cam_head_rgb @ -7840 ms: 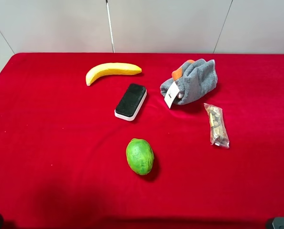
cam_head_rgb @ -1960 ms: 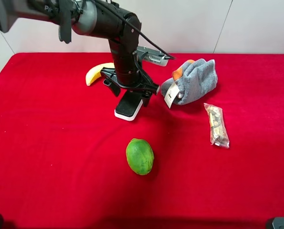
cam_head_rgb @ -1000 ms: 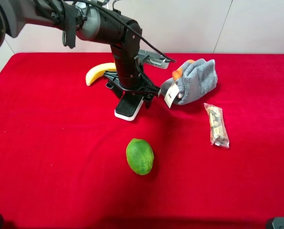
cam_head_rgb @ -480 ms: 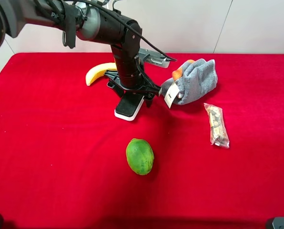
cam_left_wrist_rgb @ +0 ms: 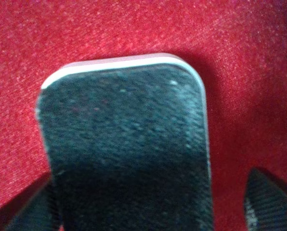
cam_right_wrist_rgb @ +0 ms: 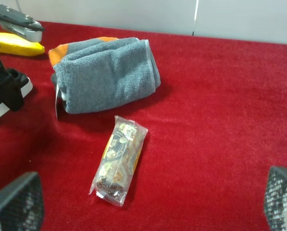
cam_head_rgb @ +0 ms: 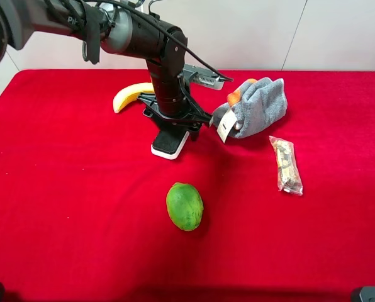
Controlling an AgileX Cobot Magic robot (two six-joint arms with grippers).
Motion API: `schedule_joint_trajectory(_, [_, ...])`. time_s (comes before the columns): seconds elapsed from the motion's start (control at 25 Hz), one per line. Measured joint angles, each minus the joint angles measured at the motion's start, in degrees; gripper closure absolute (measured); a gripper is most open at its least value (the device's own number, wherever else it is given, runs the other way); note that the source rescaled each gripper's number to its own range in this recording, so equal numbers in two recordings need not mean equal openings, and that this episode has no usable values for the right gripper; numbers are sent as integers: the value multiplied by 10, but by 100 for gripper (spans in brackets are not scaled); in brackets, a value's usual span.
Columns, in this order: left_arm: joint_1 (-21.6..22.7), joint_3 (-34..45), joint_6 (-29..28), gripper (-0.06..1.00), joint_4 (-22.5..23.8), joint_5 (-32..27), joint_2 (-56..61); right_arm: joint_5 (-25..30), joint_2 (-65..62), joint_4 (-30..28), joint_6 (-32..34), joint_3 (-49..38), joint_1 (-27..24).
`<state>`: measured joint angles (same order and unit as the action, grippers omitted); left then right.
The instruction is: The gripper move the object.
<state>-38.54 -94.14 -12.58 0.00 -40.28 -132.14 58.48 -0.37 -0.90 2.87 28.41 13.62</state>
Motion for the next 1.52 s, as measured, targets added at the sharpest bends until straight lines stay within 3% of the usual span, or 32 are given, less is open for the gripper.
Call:
schedule_joint_trajectory(0.16, [0, 0, 0, 94, 0, 0, 0, 0, 0, 0, 0, 0, 0])
schedule_joint_trajectory(1.16, [0, 0, 5, 94, 0, -33, 0, -1, 0, 0, 0, 0, 0])
schedule_joint_trajectory(1.52, [-1, 0, 10, 94, 15, -79, 41, -1, 0, 0, 0, 0, 0])
